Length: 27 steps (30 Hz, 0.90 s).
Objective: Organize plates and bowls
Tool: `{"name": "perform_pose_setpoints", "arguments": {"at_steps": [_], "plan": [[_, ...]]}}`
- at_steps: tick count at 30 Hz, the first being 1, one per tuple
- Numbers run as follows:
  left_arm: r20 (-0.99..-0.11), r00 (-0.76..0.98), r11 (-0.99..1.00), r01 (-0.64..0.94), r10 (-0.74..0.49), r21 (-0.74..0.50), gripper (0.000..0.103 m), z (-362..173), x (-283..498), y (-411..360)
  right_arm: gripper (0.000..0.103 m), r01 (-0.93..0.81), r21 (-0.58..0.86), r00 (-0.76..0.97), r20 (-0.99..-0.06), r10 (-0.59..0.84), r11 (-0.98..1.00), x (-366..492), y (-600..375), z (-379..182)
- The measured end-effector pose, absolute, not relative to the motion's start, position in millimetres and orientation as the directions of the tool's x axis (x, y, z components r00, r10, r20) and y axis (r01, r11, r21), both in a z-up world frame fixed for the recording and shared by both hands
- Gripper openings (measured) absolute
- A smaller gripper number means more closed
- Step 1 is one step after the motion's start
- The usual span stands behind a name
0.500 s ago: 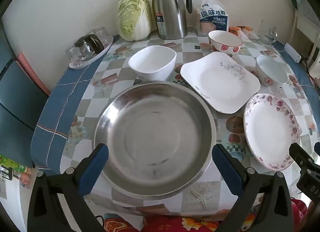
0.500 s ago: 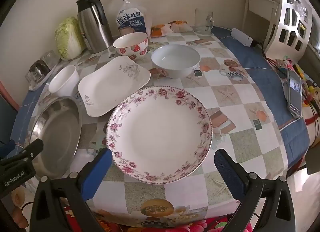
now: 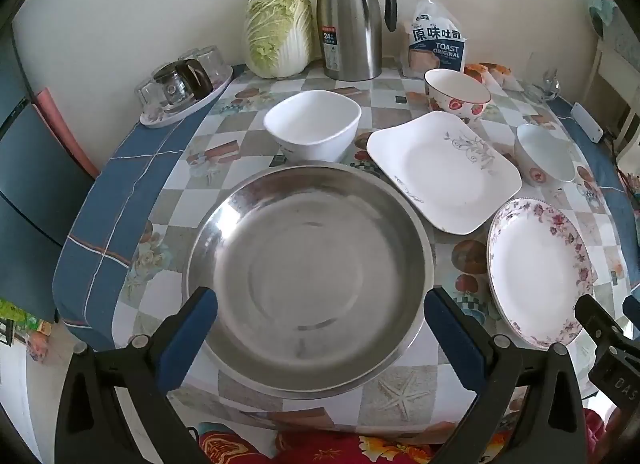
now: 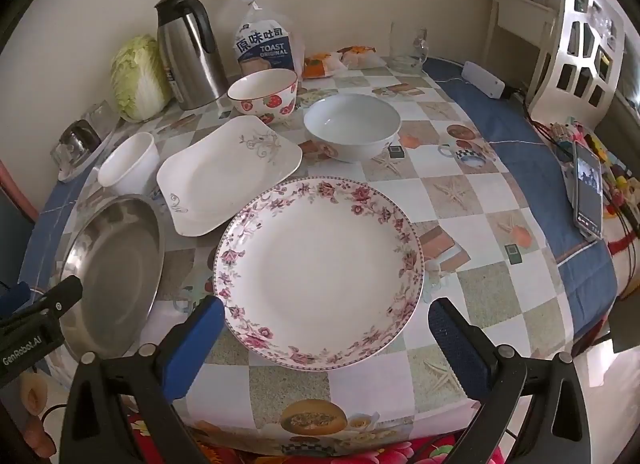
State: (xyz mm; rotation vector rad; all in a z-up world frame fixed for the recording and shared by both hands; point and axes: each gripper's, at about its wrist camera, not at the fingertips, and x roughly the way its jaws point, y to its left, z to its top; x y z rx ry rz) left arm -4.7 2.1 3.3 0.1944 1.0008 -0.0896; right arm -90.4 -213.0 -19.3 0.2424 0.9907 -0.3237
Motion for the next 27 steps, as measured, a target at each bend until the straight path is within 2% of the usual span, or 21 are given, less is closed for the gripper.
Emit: {"name": "perform_pose_setpoints", "arguments": {"at_steps": [27], "plan": [[-0.863, 0.504, 0.973, 0.178, 0.038, 0.147, 0.103, -4.7, 4.0, 4.3, 0.103, 0.402, 0.095, 0.503, -0.854, -0.133, 0.911, -91.3, -220.7, -24.0]]}}
